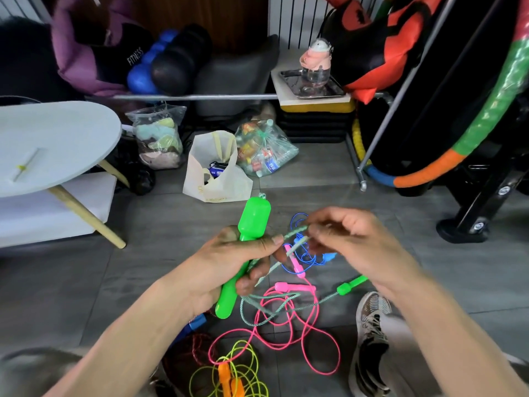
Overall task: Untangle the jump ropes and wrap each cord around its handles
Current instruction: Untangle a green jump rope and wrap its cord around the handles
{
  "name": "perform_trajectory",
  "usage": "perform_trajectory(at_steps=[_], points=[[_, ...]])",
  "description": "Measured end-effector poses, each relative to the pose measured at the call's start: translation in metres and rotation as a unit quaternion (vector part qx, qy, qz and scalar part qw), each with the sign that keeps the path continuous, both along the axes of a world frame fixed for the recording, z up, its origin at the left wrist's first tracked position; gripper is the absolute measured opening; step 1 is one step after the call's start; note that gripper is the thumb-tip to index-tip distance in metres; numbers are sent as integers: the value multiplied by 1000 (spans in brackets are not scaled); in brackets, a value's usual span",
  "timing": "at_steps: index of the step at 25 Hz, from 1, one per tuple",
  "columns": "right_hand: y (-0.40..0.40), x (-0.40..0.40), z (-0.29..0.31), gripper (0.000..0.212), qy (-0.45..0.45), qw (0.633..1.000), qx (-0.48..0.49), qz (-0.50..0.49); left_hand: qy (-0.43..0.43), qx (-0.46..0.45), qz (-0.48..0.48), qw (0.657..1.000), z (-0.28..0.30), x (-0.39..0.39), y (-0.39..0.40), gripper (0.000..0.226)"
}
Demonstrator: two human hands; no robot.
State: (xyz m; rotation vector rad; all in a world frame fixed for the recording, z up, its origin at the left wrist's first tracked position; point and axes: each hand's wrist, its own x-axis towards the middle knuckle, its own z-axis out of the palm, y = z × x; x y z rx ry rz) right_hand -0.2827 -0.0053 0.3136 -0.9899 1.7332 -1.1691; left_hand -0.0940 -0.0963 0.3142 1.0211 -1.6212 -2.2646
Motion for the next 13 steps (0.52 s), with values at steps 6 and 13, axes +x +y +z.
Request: perform_trajectory(at_steps=[6, 13], points=[[2, -37, -2, 22, 260, 942, -17, -211, 3, 5, -2, 1000, 1, -2, 0, 27], [7, 10, 4, 9, -3, 987, 2, 162, 28, 22, -20, 999, 2, -3, 4, 26]])
